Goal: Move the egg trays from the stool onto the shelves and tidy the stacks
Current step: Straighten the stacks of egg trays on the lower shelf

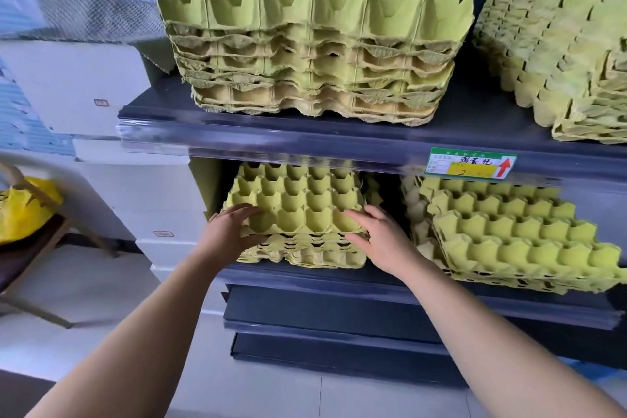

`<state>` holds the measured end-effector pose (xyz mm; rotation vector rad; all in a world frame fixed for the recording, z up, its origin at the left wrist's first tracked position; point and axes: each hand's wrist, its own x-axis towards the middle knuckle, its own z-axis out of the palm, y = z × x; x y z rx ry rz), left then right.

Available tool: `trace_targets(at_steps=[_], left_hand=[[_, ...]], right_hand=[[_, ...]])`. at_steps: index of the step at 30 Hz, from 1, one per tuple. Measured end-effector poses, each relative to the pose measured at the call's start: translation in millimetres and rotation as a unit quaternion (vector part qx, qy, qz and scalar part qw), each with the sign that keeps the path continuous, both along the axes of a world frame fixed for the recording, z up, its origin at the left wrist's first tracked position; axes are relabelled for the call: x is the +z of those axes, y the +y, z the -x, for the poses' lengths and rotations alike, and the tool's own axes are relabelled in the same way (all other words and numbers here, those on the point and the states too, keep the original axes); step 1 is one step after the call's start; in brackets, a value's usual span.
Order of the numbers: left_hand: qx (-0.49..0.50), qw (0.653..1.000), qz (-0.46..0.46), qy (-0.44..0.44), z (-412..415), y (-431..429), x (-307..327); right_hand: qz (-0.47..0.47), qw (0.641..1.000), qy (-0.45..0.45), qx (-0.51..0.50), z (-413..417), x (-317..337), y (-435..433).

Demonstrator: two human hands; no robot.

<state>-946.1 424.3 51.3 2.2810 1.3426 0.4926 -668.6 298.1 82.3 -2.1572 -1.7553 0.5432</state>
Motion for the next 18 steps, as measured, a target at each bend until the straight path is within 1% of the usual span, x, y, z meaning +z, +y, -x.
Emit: trace_targets(at_steps=[4, 12, 13, 16, 18], left_hand=[[0.001, 0.999, -0.010, 0.041, -1, -2, -14], [-0.007, 0.991, -0.053, 0.119, -1, 5, -13], [-0.007, 0.992, -0.057, 0.115, 0, 6, -11], [-0.011, 0.996, -0.058, 0.067, 4, 10, -2], [-0.024, 0.995, -0.068, 0.061, 3, 13, 7]], right_hand=[[0.015, 1.000, -0.006, 0.008, 3, -1, 2], [-0.015, 1.000, -0.006, 0.009, 4, -1, 6], [-0.021, 1.000, -0.001, 0.008, 4, 1, 7], [-0.041, 0.998, 0.039, -0.005, 0, 10, 10], [-0.042, 0.997, 0.063, -0.009, -6, 18, 12]])
